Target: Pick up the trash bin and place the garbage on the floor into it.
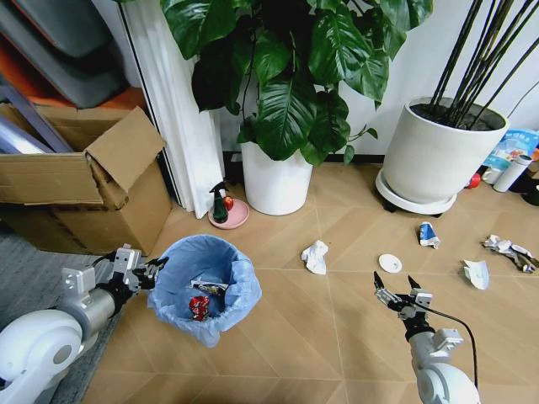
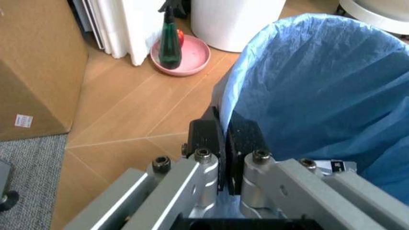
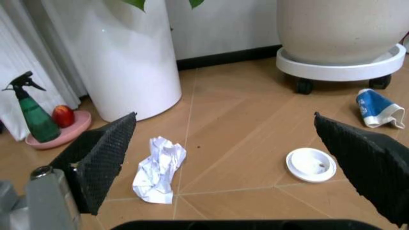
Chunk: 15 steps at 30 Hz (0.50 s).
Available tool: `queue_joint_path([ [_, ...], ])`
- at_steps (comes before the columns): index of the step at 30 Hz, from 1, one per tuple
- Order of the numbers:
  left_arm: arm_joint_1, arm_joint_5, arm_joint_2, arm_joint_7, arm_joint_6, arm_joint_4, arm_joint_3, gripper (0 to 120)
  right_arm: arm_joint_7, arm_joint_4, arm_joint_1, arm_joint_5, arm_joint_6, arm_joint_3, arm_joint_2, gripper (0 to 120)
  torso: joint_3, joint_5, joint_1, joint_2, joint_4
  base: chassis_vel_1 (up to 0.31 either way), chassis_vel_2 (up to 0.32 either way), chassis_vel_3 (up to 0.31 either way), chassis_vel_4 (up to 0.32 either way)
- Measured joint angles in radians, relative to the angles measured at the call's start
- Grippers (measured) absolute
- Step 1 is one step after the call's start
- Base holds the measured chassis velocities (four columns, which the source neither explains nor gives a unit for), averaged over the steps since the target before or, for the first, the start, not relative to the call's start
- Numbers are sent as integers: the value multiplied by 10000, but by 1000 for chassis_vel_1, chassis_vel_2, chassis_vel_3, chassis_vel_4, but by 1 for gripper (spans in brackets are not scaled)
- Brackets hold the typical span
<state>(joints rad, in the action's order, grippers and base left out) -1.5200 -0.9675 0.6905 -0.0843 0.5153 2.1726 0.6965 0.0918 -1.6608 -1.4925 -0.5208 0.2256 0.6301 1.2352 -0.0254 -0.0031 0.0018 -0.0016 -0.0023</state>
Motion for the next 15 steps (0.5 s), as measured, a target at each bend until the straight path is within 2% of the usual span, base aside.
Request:
queue_joint_path([
  [15, -12, -4, 12, -10, 4, 14, 2, 0, 3, 7, -2, -103, -1, 2, -9, 100, 0, 0, 0, 0, 0, -17, 16, 17, -18],
])
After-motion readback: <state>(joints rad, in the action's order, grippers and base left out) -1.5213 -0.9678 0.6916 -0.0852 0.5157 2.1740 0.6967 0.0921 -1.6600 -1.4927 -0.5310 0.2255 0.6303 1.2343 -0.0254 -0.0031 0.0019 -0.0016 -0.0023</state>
